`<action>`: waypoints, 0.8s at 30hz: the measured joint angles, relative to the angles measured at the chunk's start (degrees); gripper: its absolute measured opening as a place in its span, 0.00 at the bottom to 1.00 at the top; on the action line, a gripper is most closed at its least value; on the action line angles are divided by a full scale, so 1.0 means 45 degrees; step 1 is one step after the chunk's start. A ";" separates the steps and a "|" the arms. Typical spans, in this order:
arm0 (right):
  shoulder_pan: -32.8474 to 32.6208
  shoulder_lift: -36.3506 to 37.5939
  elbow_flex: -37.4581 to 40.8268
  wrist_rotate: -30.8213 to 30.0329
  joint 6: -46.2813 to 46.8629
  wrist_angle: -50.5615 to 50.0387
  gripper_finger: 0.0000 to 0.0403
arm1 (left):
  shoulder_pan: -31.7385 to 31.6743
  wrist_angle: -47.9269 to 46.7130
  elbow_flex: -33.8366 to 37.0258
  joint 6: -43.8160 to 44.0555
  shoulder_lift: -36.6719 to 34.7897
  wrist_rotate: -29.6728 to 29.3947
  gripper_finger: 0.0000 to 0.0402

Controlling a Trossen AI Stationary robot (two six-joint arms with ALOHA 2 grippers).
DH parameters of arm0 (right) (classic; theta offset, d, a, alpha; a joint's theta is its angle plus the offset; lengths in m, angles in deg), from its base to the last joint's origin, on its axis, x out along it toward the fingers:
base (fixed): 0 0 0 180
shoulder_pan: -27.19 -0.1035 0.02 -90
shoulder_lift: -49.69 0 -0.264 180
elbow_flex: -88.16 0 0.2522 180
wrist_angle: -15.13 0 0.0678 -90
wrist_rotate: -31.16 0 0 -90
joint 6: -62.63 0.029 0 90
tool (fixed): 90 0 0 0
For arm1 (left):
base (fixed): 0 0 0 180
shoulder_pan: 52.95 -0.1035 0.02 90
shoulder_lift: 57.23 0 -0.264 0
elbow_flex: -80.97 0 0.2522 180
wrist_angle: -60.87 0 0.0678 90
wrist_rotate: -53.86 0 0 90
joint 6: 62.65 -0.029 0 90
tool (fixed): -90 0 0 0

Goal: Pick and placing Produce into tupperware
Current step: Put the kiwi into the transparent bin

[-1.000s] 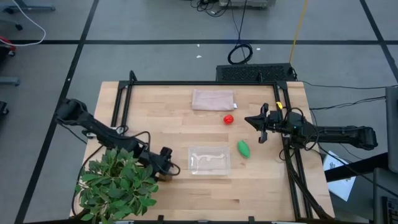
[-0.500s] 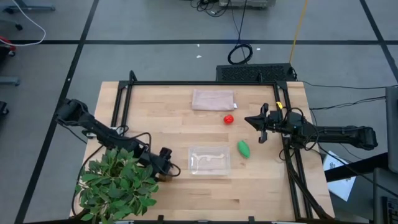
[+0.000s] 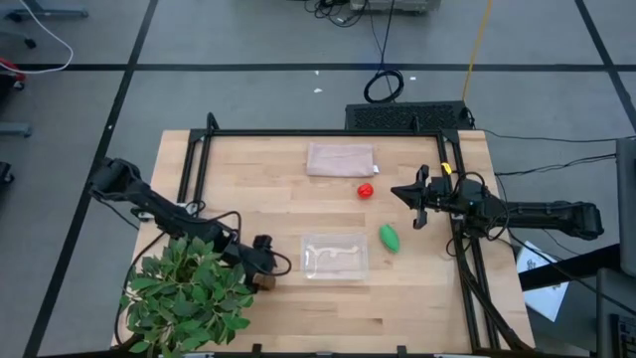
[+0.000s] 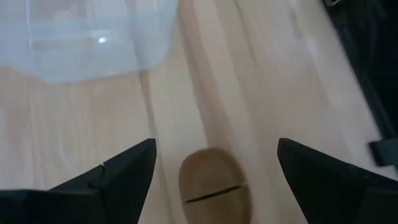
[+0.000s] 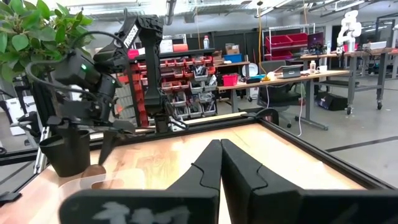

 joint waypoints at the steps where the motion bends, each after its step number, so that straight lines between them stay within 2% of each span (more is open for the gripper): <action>1: 0.0000 -0.0001 0.0002 0.0000 0.0000 -0.0005 0.00 | 0.0004 -0.0012 -0.0129 0.0079 0.0000 0.0000 0.85; 8: -0.0003 0.0002 0.0005 0.0000 0.0000 -0.0242 0.00 | 0.0140 -0.0206 -0.0467 0.0064 0.0237 -0.0311 0.85; 10: -0.0002 -0.0006 0.0000 0.0000 0.0000 -0.0411 0.00 | 0.0142 -0.1007 -0.0693 0.0048 0.0569 -0.0268 0.85; 18: -0.0003 -0.0049 0.0000 0.0000 0.0000 -0.0490 0.00 | 0.0218 -0.4659 -0.3822 -0.0832 0.2585 -0.0679 0.85; 20: -0.0003 -0.0056 0.0000 0.0000 0.0000 -0.0471 0.00 | 0.0208 -0.5385 -0.4304 -0.0799 0.2792 -0.0753 0.85; 24: -0.0003 -0.0061 0.0005 0.0000 0.0249 -0.0476 0.00 | 0.0227 -0.5441 -0.4582 -0.0198 0.2877 -0.0564 0.85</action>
